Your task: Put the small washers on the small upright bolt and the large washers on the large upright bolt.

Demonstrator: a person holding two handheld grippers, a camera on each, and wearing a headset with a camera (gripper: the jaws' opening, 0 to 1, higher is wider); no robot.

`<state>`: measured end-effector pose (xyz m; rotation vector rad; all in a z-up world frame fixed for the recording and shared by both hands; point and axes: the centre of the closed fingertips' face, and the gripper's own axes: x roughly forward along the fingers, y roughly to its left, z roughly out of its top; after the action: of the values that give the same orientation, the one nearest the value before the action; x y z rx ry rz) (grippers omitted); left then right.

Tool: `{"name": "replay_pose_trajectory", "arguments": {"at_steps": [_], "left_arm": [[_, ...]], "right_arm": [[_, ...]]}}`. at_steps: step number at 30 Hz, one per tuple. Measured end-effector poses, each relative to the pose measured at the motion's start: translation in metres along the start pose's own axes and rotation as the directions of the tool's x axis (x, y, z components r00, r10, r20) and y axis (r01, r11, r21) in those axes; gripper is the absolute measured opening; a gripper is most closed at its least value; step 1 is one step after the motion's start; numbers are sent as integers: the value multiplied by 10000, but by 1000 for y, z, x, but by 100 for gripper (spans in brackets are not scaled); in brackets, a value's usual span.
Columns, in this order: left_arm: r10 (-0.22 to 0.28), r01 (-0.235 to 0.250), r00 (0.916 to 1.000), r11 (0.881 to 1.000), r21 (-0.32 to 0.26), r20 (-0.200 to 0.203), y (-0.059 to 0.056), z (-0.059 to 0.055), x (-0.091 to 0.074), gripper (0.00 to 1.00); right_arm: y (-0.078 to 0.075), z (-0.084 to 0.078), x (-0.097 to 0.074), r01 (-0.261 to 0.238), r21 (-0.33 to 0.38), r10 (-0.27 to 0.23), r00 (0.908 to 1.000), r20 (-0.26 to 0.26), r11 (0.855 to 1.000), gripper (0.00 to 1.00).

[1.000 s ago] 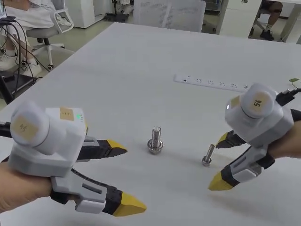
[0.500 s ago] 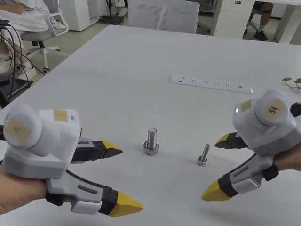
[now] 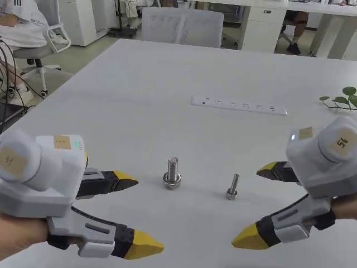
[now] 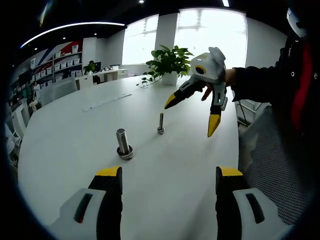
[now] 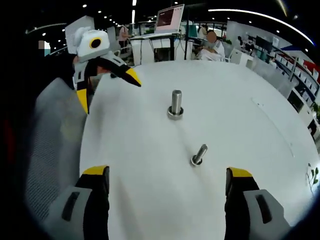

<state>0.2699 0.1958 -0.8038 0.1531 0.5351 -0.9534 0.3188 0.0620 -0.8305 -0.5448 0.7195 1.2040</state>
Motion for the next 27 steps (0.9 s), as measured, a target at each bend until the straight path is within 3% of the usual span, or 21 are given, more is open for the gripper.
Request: {"name": "replay_pose_trajectory", "arguments": {"at_steps": [8,15,27], "left_arm": [[89,-89,9999,10000,-32,102,-1,3,-5,76],[187,-187,9995,9998,-20,271,-1,9,-10,77],[235,-235,9991,9997,20,349,-5,11,-18,77]], "right_arm": [[4,1,-15,396,365,-411,9983,423,9986,98],[8,0,-30,825,918,-909,9916,923,9924,99],[30,-17,-41,1022,1502,-1186,9874,1049,9834,99]]}}
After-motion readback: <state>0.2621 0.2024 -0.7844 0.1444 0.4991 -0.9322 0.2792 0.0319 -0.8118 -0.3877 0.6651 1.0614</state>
